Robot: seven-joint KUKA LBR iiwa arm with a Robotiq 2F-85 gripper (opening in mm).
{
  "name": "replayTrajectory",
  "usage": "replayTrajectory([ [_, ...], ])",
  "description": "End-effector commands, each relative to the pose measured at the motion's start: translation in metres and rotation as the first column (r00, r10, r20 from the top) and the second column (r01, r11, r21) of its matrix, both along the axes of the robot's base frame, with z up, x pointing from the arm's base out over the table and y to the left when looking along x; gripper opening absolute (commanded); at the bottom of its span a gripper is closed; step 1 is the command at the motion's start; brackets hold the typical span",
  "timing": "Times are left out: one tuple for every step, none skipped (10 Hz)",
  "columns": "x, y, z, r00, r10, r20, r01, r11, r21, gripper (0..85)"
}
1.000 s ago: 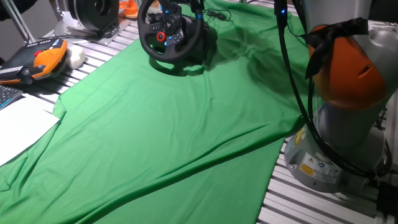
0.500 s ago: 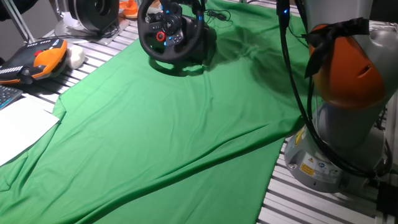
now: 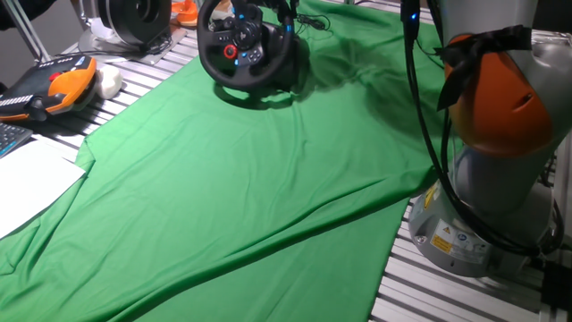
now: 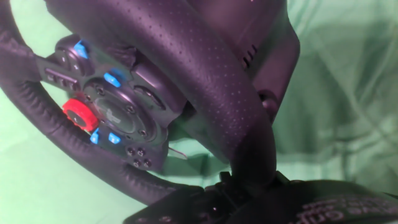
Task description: Rotate the steering wheel 90 degrees clockwise
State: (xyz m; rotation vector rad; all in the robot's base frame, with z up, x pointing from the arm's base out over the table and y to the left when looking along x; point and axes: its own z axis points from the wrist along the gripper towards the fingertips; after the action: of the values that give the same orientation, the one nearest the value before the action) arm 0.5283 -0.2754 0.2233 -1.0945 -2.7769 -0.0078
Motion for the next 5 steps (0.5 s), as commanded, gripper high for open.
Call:
replayTrajectory([
  [-0.0013,-0.0001,-0.0012,1.000,0.000,0.003,0.000,1.000,0.003,0.0],
  [-0.0027,0.0006,-0.0027,1.000,-0.005,0.006,0.005,1.000,0.008,0.0],
  [-0.0034,0.0009,-0.0031,1.000,-0.007,0.006,0.007,1.000,0.011,0.0],
  [-0.0043,0.0007,-0.0037,1.000,-0.008,0.005,0.008,1.000,0.019,0.0],
  [-0.0051,0.0008,-0.0047,1.000,-0.008,0.007,0.008,1.000,0.020,0.0],
])
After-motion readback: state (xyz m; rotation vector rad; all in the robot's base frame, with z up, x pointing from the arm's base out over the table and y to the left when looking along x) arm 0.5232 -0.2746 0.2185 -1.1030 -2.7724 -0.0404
